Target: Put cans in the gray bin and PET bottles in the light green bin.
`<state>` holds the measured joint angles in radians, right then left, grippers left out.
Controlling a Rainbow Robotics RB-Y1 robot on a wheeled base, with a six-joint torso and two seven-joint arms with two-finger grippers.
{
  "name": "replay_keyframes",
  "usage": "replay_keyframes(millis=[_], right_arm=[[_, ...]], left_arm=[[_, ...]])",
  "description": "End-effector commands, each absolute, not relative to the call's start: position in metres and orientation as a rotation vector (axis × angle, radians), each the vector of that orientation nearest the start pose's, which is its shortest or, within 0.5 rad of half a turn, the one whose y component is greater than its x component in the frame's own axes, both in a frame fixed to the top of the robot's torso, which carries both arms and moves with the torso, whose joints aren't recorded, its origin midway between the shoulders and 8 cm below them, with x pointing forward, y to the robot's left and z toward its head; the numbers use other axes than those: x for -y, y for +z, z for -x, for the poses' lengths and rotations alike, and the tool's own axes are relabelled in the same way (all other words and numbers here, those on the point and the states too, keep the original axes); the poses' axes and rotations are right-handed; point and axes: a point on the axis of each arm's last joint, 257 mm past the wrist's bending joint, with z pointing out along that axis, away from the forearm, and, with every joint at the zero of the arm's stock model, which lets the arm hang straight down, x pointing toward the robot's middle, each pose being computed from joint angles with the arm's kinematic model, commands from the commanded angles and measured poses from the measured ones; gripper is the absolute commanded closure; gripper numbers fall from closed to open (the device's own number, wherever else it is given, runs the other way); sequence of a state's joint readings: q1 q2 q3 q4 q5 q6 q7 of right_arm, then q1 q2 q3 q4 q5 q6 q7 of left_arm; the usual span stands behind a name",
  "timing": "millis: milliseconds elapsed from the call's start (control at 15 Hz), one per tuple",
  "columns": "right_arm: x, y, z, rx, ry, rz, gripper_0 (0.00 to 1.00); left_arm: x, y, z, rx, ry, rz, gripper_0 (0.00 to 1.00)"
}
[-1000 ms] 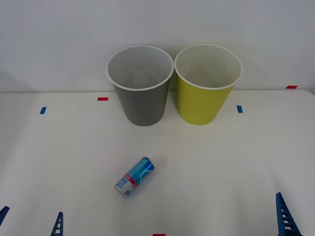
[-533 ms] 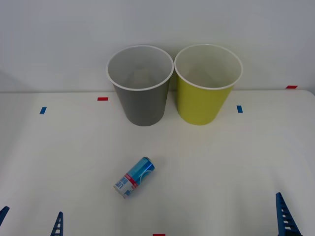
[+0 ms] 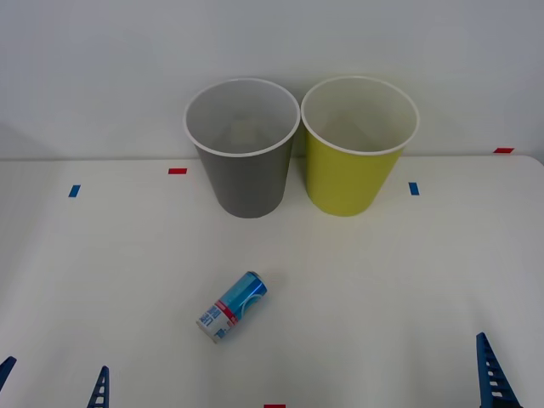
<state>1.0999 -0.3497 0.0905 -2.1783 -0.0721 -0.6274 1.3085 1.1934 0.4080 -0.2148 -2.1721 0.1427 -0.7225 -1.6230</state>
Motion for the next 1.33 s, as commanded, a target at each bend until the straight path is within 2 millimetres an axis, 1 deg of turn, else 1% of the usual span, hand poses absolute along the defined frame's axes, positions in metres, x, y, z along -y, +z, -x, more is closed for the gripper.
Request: replay_keyframes(millis=[67, 200, 267, 400, 467, 533, 667, 867, 933, 1067, 1200, 1333], right_arm=[[0.292, -0.177, -0.234, -1.444, 0.073, -0.015, 0.0], [0.292, -0.177, -0.234, -1.444, 0.073, -0.015, 0.0], [0.292, -0.177, -0.234, -1.444, 0.073, -0.015, 0.0], [0.292, -0.177, -0.234, -1.444, 0.073, -0.015, 0.0], [0.292, -0.177, -0.234, -1.444, 0.073, -0.015, 0.0], [0.292, -0.177, -0.234, -1.444, 0.073, -0.015, 0.0], [0.292, -0.177, -0.234, -1.444, 0.073, -0.015, 0.0], [0.292, -0.177, -0.234, -1.444, 0.073, -0.015, 0.0], [0.292, -0.177, -0.234, -1.444, 0.073, -0.015, 0.0], [0.292, -0.177, -0.234, -1.444, 0.073, -0.015, 0.0], [0.292, -0.177, -0.234, -1.444, 0.073, -0.015, 0.0], [0.292, -0.177, -0.234, -1.444, 0.073, -0.015, 0.0]], left_arm=[[-0.262, -0.212, -0.196, -1.491, 0.028, -0.142, 0.0], [-0.245, -0.203, -0.192, -1.44, -0.046, -0.167, 0.0], [-0.247, -0.201, -0.195, -1.431, -0.058, -0.221, 0.0], [-0.258, -0.205, -0.207, -1.442, -0.044, -0.331, 0.0], [-0.257, -0.204, -0.21, -1.439, -0.062, -0.36, 0.0], [-0.254, -0.205, -0.21, -1.439, -0.08, -0.397, 0.0], [-0.251, -0.215, -0.215, -1.468, -0.092, -0.484, 0.0], [-0.229, -0.219, -0.217, -1.45, -0.162, -0.588, 0.0], [-0.227, -0.224, -0.218, -1.458, -0.174, -0.636, 0.0], [-0.225, -0.224, -0.222, -1.457, -0.21, -0.689, 0.0], [-0.219, -0.22, -0.232, -1.437, -0.242, -0.735, 0.0], [-0.217, -0.225, -0.244, -1.44, -0.233, -0.788, 0.0]])
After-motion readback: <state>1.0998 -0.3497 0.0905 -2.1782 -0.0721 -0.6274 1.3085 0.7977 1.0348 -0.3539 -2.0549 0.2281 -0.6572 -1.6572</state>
